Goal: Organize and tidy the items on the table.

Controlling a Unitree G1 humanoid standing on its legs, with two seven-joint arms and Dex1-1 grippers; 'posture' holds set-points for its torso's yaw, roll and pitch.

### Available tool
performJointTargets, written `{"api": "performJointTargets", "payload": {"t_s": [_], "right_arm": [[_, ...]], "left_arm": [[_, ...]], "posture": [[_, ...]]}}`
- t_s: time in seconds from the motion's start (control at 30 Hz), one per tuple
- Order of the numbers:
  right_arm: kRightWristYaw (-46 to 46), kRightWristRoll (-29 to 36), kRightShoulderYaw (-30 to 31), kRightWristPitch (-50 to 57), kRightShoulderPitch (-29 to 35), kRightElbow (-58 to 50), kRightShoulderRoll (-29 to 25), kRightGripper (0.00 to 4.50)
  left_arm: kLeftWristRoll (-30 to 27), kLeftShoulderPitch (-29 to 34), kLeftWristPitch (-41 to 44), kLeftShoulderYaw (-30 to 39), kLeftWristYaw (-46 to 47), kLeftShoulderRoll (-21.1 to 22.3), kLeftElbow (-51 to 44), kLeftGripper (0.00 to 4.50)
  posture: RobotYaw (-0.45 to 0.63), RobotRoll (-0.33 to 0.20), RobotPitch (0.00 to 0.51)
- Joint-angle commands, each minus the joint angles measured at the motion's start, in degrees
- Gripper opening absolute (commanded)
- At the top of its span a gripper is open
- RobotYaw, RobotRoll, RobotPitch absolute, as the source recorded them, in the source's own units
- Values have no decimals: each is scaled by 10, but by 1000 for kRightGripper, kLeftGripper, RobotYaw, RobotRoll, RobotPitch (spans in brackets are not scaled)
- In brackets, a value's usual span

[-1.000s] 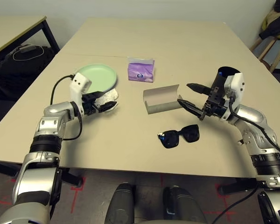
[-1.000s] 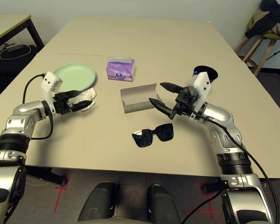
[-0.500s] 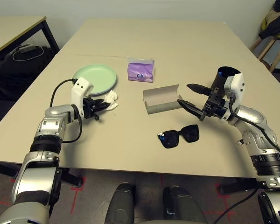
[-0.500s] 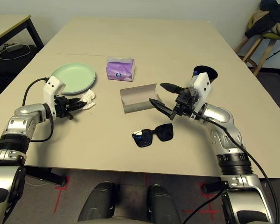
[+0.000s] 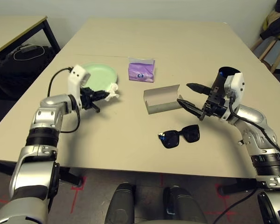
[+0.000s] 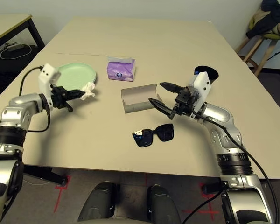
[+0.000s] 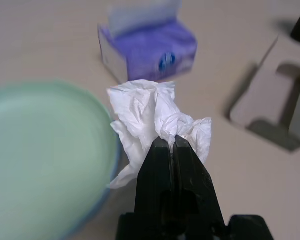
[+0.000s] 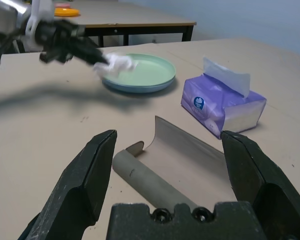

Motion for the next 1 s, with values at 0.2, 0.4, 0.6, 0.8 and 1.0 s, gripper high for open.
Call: {"api": "performJointTargets", "payload": {"t_s": [0.2,0.4,0.6,0.8,1.0], "right_arm": [[-13,12,-5,12,-13,3,17,4500],[-17,23,-5,30,-6,-16,20,4500],[-27,31,-5,50,1,-36,22,4500],[-30,32,-5,53,4,-44,20,4500],[-34,32,-6,56,9,-52,19,4500]], "left_arm": [[19,-102,-59,21,79,-12,152,38],[40,-152,-100,20,136,-25,255,38],[65,-178,-135,17,196,-33,316,38],[89,-174,-199,12,224,-35,342,2201],[93,-159,-228,16,221,-34,340,4470]], "posture": [[205,0,59],[193,0,55],[187,0,58],[181,0,60],[184,0,61]]}}
